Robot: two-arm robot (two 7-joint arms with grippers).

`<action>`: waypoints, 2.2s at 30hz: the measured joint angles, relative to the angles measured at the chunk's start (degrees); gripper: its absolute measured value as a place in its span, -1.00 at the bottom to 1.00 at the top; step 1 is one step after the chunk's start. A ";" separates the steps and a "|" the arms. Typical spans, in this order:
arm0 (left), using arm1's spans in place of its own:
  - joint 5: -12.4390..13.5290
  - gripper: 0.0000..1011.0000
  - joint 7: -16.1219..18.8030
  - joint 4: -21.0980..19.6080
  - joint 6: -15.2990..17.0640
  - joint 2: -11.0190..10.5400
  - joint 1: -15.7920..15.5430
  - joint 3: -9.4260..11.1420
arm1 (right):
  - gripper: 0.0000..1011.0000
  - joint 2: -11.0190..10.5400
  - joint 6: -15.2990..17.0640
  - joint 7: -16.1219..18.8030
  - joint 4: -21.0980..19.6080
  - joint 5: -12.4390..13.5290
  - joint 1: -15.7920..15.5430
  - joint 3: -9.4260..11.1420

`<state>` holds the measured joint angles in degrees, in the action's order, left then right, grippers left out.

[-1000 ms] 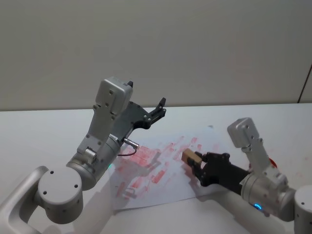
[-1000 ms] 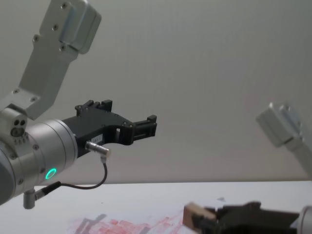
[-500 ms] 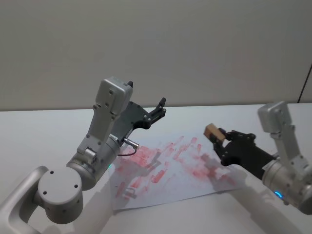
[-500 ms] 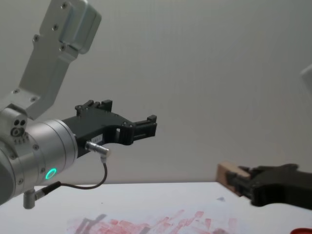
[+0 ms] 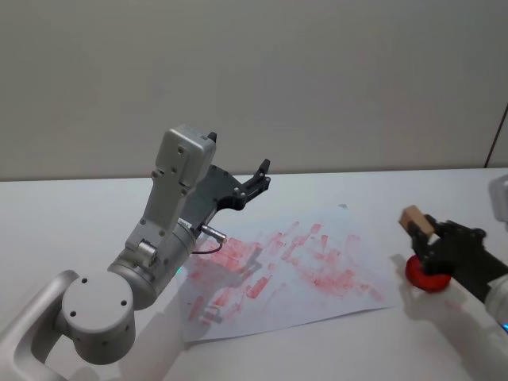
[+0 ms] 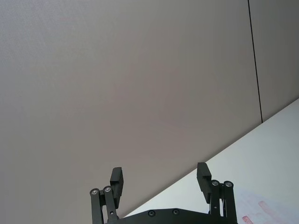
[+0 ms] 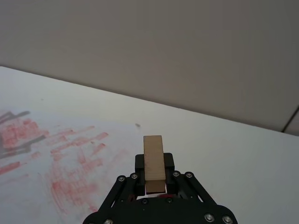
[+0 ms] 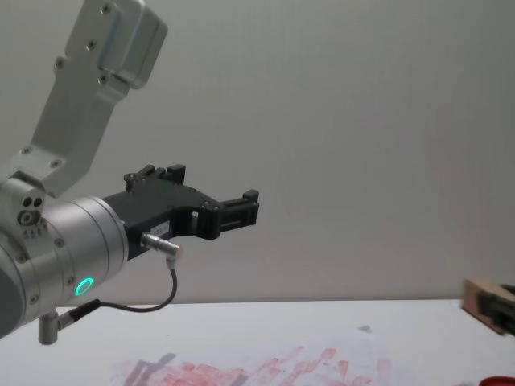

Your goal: Use the one hand to pick up the stamp and affix it onto the A4 paper.

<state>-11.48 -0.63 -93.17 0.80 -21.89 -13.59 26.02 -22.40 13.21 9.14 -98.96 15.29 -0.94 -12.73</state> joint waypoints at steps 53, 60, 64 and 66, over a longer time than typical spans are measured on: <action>0.00 0.98 0.00 0.00 0.00 0.00 0.00 0.00 | -0.57 -0.73 9.42 -0.02 3.43 0.84 1.18 1.42; 0.00 0.98 0.00 0.00 0.00 0.00 0.00 0.00 | -0.20 -0.57 9.74 0.15 3.69 0.66 1.46 1.35; 0.00 0.98 0.00 0.00 0.00 0.00 0.00 0.00 | 0.03 -0.50 9.89 0.23 3.79 0.58 1.55 1.32; 0.00 0.98 0.00 0.00 0.00 0.00 0.00 0.00 | 0.11 -0.48 9.93 0.25 3.82 0.55 1.58 1.31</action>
<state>-11.48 -0.63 -93.17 0.79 -21.89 -13.59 26.02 -22.88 23.14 9.39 -95.14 15.85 0.64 -11.42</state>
